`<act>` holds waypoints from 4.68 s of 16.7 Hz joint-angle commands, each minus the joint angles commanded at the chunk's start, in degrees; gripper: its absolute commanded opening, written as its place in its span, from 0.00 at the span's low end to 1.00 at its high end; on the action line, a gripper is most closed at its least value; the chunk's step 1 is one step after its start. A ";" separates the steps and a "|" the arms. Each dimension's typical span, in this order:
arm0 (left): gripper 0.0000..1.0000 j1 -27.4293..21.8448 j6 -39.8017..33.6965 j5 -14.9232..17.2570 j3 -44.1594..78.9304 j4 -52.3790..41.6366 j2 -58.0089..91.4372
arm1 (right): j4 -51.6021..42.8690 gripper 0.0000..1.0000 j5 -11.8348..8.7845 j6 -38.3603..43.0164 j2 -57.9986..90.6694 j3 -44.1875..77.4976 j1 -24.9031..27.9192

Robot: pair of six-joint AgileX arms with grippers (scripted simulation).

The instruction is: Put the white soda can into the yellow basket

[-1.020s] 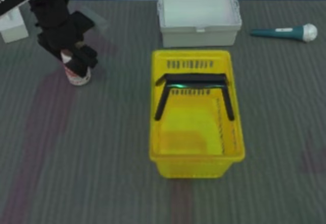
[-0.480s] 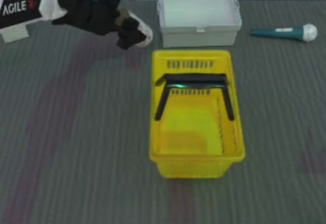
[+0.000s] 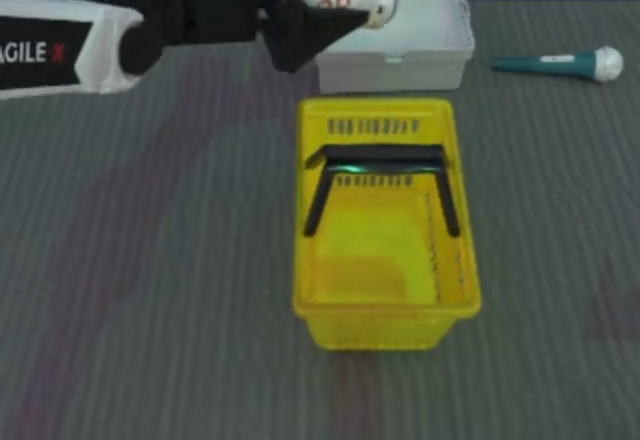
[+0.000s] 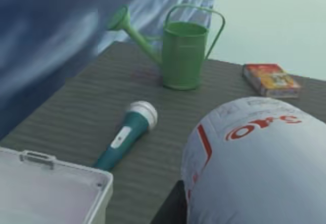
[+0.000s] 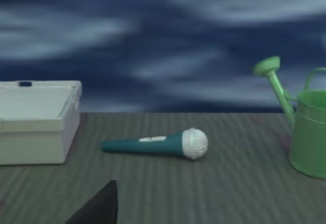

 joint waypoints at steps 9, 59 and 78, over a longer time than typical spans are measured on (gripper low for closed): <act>0.00 -1.39 -6.19 12.33 -9.11 17.11 -5.57 | 0.00 1.00 0.00 0.00 0.00 0.00 0.00; 1.00 5.54 -12.78 -3.75 -25.40 22.93 -17.61 | -19.87 1.00 -0.77 -13.85 25.95 25.47 9.88; 1.00 18.36 -9.44 -58.65 -81.10 -22.57 -120.61 | -84.34 1.00 0.23 -57.61 123.75 120.09 38.35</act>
